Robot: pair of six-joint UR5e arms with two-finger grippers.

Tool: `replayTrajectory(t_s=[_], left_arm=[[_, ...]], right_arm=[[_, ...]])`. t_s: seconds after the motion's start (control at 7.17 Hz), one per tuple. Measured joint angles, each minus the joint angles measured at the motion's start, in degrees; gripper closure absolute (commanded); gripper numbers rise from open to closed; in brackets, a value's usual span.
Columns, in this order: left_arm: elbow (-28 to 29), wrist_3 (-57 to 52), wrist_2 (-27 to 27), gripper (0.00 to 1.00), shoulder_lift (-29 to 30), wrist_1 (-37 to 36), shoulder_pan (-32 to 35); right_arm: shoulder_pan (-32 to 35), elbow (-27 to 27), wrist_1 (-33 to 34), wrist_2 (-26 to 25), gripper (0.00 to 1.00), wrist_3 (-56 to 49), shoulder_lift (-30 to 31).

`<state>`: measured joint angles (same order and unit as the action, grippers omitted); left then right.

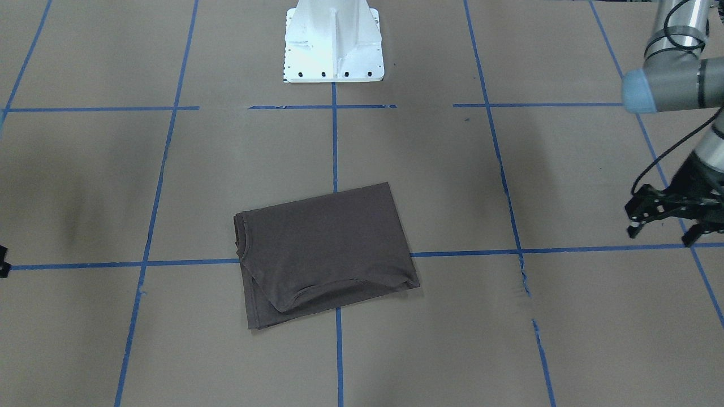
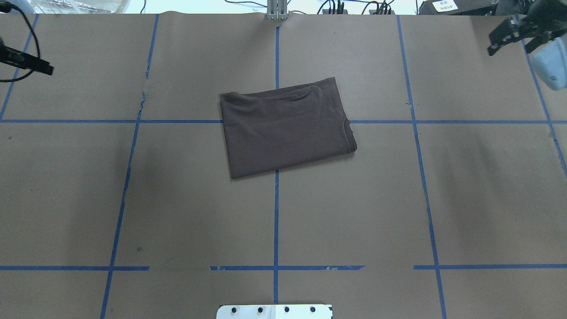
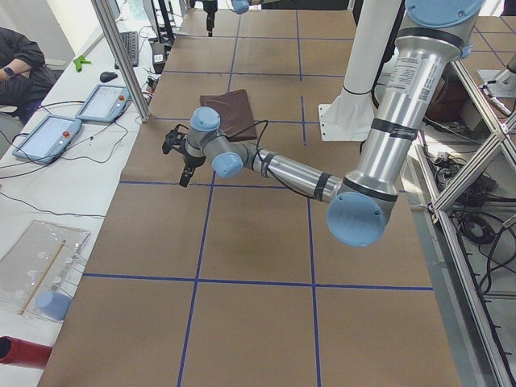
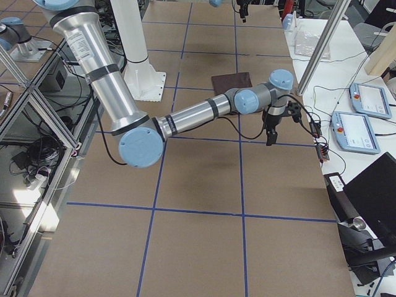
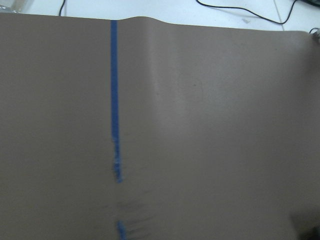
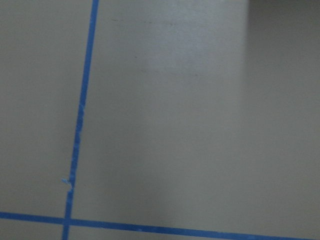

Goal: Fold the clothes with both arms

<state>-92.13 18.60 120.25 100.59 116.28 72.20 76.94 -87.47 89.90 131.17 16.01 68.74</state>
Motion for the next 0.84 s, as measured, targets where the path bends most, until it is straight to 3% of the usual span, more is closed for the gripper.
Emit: replayTrajectory(t_s=[0.28,0.42,0.84], left_arm=[[1.2,-26.4,2.8,0.00,-6.5,-2.7,13.8],[2.5,-32.5,5.4,0.00,-9.5,-2.8,17.7],[6.2,-33.6,8.9,0.00,-15.6,2.7,19.6]], right_arm=[[10.1,-1.5,0.2,2.4,0.00,-20.6,11.6],[13.5,-2.8,-0.2,3.4,0.00,-26.2,16.8],[15.8,-8.0,-1.8,4.1,0.00,-28.9,26.2]])
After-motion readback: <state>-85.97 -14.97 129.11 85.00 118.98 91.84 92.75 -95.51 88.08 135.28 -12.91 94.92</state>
